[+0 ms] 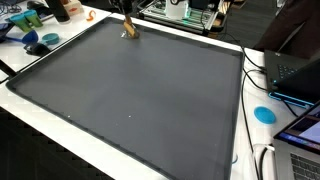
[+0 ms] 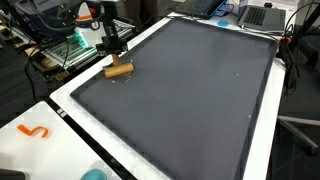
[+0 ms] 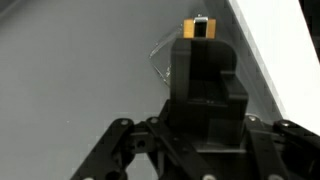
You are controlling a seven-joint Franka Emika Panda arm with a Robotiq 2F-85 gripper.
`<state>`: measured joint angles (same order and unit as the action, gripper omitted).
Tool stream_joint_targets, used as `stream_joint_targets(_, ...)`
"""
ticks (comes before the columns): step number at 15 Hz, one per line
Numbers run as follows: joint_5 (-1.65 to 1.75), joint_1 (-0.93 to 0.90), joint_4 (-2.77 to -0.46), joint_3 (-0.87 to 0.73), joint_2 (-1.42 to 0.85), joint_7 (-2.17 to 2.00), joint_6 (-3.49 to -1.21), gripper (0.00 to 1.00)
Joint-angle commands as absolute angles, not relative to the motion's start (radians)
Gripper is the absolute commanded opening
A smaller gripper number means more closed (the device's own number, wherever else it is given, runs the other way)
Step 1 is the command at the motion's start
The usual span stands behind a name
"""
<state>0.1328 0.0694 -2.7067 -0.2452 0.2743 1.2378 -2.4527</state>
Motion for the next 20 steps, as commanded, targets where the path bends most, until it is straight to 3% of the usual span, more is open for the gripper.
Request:
stream_joint_targets(1, 0.111, 0.069, -2.703, -0.246, 0.157, 1.248, -2.613, 0.25)
stream_joint_targets(20, 0.044, 0.094, -2.657, -0.244, 0.012, 1.248, -2.861, 0.25)
